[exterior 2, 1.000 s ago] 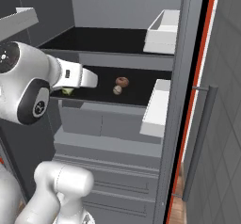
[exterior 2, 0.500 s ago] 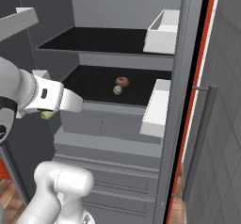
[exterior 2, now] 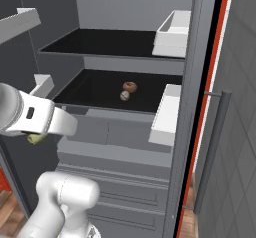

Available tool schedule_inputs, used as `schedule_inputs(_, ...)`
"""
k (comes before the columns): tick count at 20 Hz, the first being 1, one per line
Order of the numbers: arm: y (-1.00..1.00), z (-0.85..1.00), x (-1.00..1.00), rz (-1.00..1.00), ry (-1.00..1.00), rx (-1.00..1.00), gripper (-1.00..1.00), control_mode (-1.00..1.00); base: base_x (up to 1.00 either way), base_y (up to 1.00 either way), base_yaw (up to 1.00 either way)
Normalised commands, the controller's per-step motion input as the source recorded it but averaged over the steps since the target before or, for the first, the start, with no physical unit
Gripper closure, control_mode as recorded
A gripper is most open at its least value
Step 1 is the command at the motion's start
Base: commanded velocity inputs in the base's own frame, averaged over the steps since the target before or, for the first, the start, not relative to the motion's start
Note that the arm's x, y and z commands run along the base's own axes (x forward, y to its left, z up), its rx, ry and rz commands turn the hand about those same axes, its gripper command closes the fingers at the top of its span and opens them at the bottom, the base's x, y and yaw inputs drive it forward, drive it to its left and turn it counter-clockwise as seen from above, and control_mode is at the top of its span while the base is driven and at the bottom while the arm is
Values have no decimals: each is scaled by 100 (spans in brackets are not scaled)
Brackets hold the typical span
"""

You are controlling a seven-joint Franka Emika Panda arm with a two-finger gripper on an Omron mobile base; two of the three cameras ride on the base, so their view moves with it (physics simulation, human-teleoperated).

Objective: Pick the egg and butter from the fridge and place them by the bowl for mixing.

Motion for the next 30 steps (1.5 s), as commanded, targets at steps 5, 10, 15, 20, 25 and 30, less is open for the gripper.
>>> schedule_inputs(5,17,0,0,7,6,0,100,-100,0,0,0)
schedule_inputs(10,10,0,-5,8,5,0,100,-100,0,0,0)
schedule_inputs(15,0,0,-6,0,1,0,100,-100,0,0,0)
schedule_inputs(20,0,0,0,0,0,0,100,100,0,0,0)
schedule_inputs(25,0,0,0,0,0,0,100,100,-66,0,-2)
schedule_inputs(30,0,0,0,0,0,0,100,100,-98,-2,4)
